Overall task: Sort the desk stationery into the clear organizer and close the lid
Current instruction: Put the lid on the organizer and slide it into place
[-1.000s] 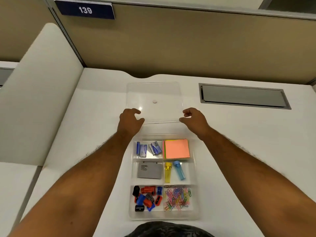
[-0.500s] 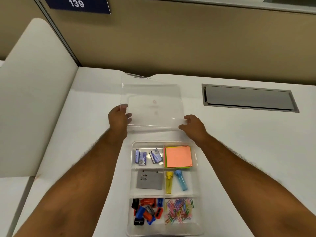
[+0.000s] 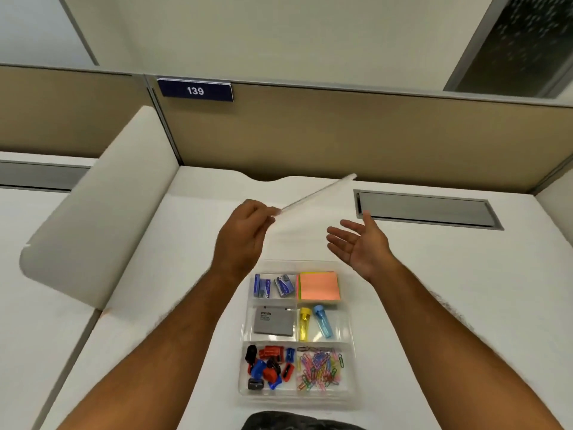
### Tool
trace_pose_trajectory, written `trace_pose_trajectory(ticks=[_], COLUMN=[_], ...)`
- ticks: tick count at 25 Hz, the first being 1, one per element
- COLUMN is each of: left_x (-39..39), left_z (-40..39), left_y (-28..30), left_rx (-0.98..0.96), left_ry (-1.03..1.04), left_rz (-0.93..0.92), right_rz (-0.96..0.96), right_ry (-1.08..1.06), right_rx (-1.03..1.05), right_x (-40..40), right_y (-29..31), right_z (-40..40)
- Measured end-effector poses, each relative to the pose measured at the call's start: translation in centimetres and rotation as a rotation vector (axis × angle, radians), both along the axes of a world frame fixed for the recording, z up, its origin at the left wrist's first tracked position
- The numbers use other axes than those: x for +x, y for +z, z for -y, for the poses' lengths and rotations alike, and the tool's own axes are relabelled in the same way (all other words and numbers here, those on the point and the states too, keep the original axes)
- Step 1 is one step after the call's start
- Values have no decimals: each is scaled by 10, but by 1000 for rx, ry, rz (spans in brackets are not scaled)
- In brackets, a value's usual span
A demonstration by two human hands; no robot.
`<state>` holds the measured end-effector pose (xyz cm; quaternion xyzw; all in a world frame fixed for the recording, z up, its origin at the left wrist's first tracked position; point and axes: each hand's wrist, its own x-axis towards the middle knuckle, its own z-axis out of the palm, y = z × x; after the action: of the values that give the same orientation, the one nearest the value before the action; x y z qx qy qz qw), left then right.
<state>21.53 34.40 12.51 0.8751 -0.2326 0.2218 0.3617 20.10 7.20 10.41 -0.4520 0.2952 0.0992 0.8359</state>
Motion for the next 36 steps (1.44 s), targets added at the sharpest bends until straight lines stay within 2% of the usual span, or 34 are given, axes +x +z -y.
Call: trace_pose_trajectory(ticks=[3, 7, 11, 14, 17, 19, 21, 24, 27, 32, 34, 36], left_x=[-61, -128, -184, -217, -238, -244, -242, -238, -233, -212, -210, -210], left_z=[-15, -33, -44, -47, -52, -56, -58, -54, -42, -15, -5, 1], left_y=[-11, -40, -65, -86, -115, -129, -134, -129, -119, -109, -108, -107], left_rx=[332, 434, 508, 483, 546, 598, 608, 568, 448, 94, -79, -158], left_ry=[-98, -222, -321, -313, -289, -246, -218, -225, -180, 174, 188, 173], left_rz=[251, 319, 198, 77, -21, -120, -201, -316, -380, -643, -740, -809], right_rz=[-12, -114, -181, -141, -49, -33, -32, -3, -4, 7, 56, 80], right_ry=[80, 207, 242, 287, 376, 415, 437, 438, 460, 506, 478, 431], right_rx=[68, -75, -308, -632, -1021, -1136, -1168, -1204, -1222, -1340, -1339, -1328], right_x=[-47, -105, -154, -182, -197, -198, -197, -192, -186, -191, -198, -204], right_y=[7, -15, -49, -77, -102, -111, -114, -117, -118, -129, -130, -129], right_z=[13, 13, 9, 2, -5, -8, -11, -10, -6, -15, -17, -16])
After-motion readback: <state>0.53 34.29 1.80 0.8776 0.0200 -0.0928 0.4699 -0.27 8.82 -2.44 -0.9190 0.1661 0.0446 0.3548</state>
